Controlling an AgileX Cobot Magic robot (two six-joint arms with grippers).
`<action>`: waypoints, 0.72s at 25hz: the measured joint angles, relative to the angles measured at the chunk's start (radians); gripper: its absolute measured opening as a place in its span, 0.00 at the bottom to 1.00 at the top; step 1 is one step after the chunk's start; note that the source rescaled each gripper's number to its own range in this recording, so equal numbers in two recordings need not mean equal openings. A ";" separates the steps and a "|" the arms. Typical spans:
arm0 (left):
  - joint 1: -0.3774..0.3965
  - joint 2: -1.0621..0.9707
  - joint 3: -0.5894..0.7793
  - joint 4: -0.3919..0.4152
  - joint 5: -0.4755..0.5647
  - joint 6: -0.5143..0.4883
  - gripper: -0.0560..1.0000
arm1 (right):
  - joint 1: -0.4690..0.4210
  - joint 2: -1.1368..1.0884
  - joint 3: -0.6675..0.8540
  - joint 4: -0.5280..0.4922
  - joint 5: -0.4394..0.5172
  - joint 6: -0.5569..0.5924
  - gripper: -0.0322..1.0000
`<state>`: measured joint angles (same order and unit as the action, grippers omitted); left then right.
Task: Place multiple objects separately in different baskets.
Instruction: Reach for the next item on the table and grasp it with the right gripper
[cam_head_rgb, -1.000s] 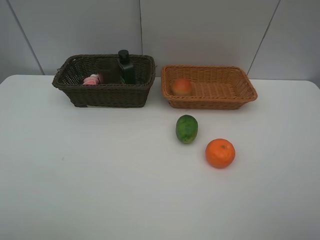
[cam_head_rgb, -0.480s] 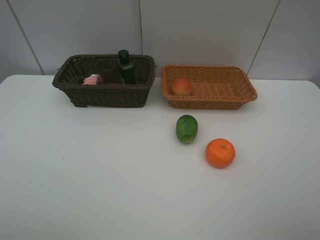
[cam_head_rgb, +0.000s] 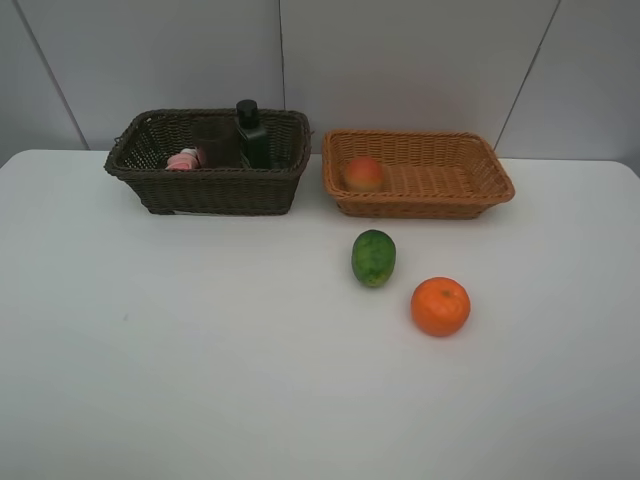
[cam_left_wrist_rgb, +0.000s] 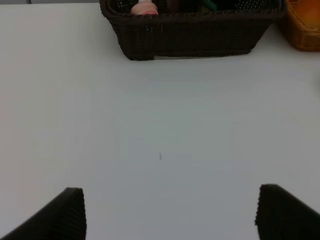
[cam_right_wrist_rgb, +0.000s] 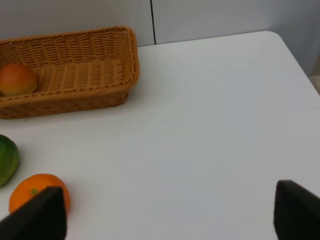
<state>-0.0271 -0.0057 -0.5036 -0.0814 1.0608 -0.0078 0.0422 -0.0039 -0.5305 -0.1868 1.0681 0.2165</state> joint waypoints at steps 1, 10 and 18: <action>0.000 0.000 0.000 0.000 0.000 0.000 0.90 | 0.000 0.000 0.000 0.000 0.000 0.000 0.75; 0.000 0.000 0.000 0.000 0.000 0.000 0.90 | 0.000 0.000 0.000 0.000 0.000 0.000 0.75; 0.000 0.000 0.000 0.000 0.000 0.000 0.90 | 0.000 0.000 0.000 0.001 0.000 0.000 0.75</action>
<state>-0.0271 -0.0057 -0.5036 -0.0814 1.0608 -0.0078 0.0422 -0.0039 -0.5305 -0.1856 1.0681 0.2165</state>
